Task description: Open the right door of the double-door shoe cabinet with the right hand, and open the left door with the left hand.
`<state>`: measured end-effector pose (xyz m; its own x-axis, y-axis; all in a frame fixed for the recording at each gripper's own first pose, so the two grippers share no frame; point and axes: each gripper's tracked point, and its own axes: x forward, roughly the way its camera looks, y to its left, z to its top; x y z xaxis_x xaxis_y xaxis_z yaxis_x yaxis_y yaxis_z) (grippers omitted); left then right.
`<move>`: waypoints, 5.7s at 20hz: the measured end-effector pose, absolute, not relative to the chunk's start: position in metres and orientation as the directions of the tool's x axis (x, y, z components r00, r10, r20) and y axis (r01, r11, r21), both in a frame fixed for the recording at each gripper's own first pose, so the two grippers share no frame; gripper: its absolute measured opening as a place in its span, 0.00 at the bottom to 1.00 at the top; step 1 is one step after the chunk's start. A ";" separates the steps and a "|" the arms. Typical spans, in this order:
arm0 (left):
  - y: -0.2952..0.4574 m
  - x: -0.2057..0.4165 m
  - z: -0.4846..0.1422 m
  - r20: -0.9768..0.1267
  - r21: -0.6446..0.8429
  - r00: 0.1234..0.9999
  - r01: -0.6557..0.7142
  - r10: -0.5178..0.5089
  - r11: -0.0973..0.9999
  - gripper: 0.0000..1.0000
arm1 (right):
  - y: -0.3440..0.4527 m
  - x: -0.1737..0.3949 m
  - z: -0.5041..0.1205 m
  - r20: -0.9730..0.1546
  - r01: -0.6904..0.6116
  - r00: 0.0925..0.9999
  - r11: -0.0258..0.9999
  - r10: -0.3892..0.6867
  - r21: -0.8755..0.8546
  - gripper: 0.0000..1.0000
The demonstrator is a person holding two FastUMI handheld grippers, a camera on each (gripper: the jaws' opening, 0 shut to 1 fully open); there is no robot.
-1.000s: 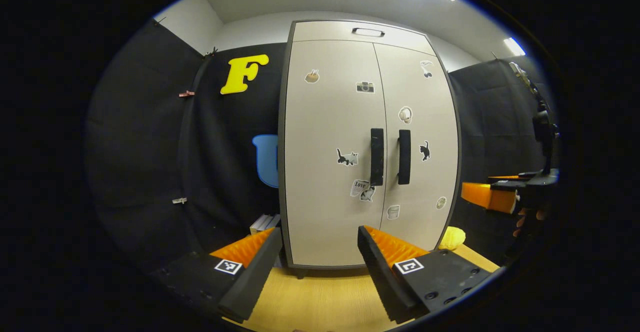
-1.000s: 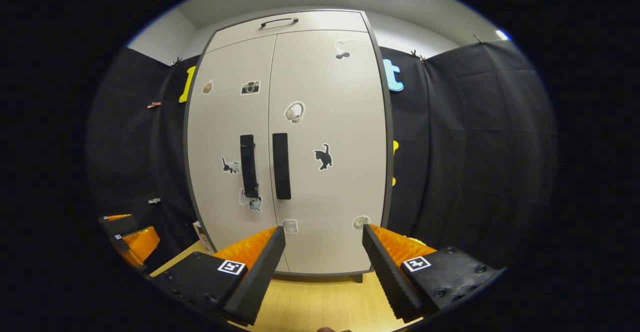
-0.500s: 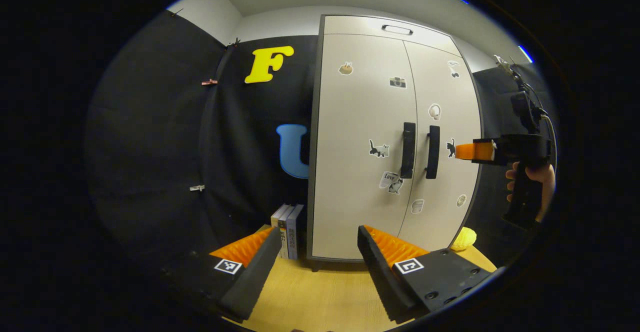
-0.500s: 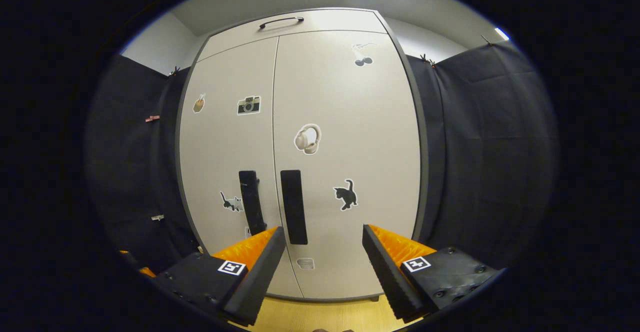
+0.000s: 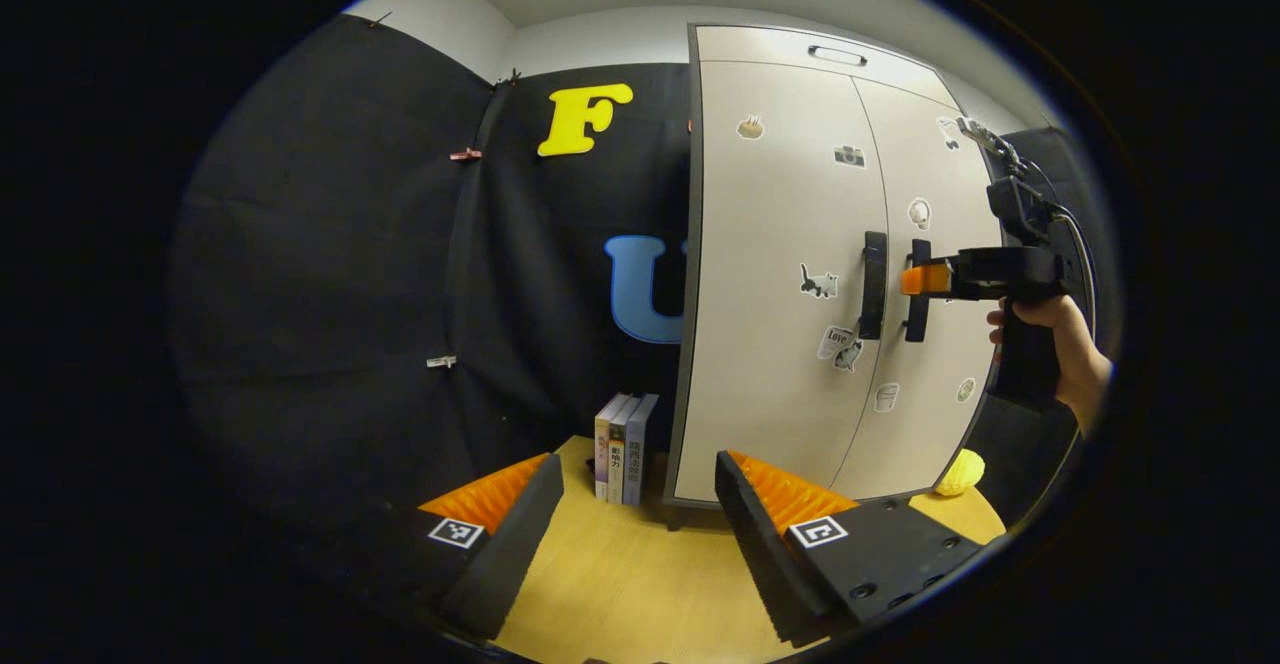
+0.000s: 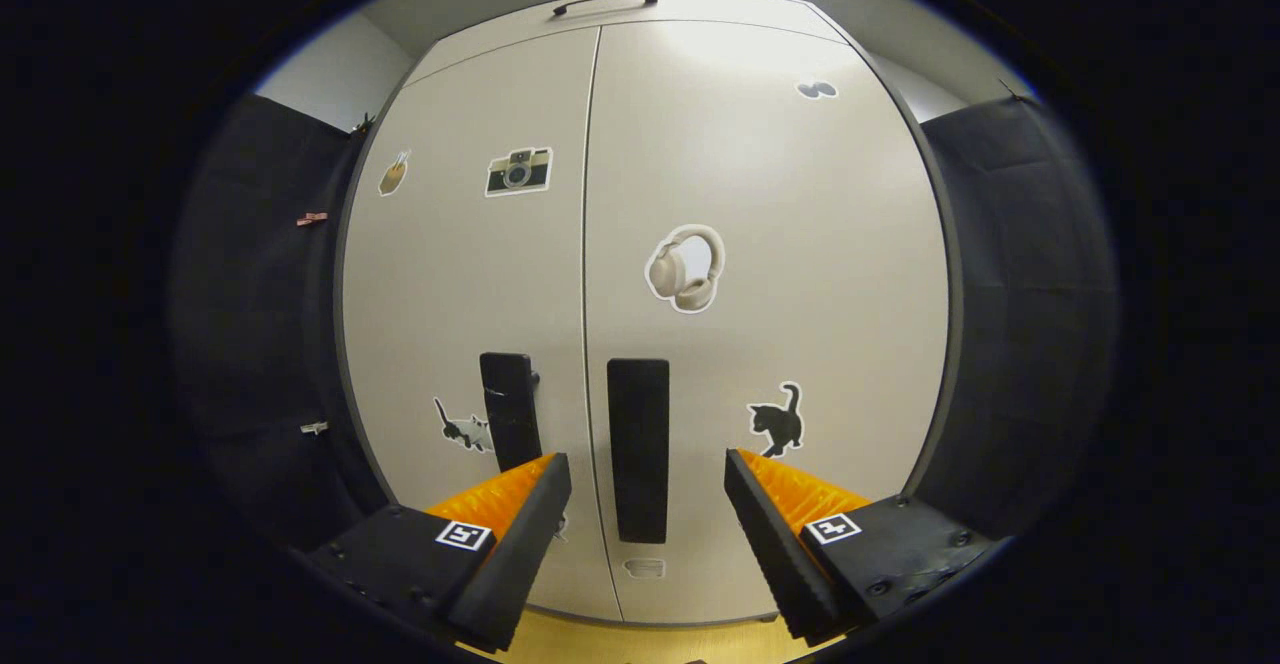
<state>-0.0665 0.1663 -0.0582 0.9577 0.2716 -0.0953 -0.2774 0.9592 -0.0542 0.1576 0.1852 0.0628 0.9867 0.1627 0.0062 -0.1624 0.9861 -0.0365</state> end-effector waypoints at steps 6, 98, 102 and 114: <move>0.182 -0.075 -0.067 -0.122 -0.049 0.941 -0.323 0.316 0.945 0.95 | 0.181 0.175 0.065 0.022 -0.120 0.993 0.993 0.120 -0.008 0.77; 0.010 -0.010 -0.043 -0.117 -0.050 0.993 0.022 -0.027 0.998 0.95 | -0.013 0.055 0.067 -0.032 -0.067 0.997 0.984 0.073 0.162 0.06; 0.014 -0.008 -0.039 -0.110 -0.048 0.994 0.013 -0.018 0.999 0.95 | -0.023 0.026 0.058 -0.039 -0.085 0.994 0.962 0.098 0.258 0.18; -0.010 0.060 0.024 -0.011 -0.054 0.994 0.108 -0.109 0.993 0.95 | -0.085 -0.048 0.025 -0.040 0.183 0.983 0.968 -0.178 0.171 0.81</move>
